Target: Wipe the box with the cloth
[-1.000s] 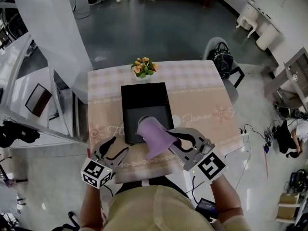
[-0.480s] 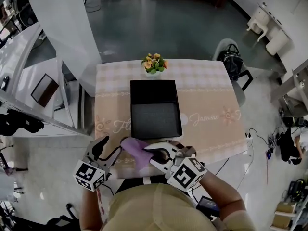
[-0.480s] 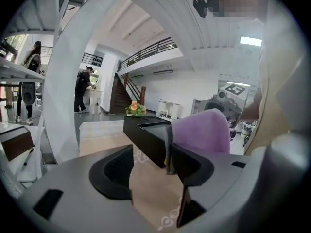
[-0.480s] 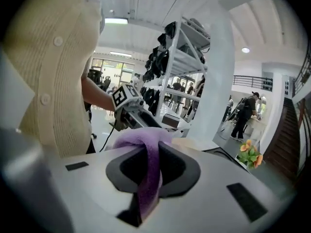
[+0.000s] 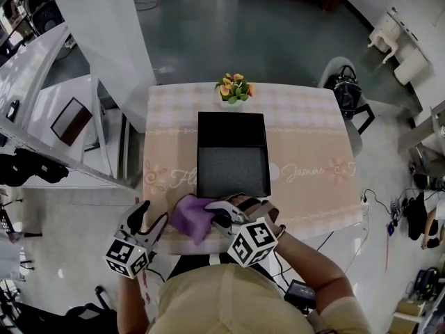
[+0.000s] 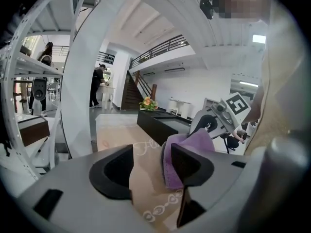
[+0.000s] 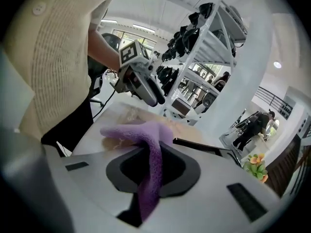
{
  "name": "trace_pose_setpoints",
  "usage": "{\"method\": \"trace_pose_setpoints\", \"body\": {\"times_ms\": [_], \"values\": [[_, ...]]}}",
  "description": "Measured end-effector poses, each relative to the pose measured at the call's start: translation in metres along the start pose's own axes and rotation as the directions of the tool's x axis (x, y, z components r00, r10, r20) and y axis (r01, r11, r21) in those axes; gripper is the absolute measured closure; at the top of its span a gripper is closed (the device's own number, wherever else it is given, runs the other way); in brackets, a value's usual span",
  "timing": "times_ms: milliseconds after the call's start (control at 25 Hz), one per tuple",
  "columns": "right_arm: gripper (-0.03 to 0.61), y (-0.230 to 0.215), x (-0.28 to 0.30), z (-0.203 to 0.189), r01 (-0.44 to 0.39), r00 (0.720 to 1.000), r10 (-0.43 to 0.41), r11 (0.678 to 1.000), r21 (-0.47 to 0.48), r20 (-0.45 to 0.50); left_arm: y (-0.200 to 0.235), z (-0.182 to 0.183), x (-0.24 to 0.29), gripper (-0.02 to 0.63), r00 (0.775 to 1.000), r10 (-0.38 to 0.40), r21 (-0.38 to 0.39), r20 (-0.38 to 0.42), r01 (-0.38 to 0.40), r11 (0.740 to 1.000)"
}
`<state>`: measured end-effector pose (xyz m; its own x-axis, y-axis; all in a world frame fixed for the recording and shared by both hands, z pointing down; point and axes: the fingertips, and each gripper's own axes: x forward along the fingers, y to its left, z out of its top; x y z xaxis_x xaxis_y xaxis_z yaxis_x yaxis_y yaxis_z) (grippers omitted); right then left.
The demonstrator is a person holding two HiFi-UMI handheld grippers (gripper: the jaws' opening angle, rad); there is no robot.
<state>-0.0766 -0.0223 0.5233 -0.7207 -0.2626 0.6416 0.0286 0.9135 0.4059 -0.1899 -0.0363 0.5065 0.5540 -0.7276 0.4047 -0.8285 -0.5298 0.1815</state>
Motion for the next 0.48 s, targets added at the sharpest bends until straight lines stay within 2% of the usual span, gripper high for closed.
{"method": "trace_pose_setpoints", "body": {"times_ms": [160,480], "values": [[0.522,0.002,0.008,-0.011,0.006,0.997,-0.008,1.0,-0.02,-0.08,-0.005,0.0,0.003,0.371,1.0,-0.01,-0.001,0.0,0.01,1.0],[0.522,0.0,-0.002,-0.023,0.037,0.986,-0.036,0.999,-0.002,-0.164,-0.015,0.007,0.014,0.371,0.999,-0.053,0.014,0.009,0.052,0.999]]}}
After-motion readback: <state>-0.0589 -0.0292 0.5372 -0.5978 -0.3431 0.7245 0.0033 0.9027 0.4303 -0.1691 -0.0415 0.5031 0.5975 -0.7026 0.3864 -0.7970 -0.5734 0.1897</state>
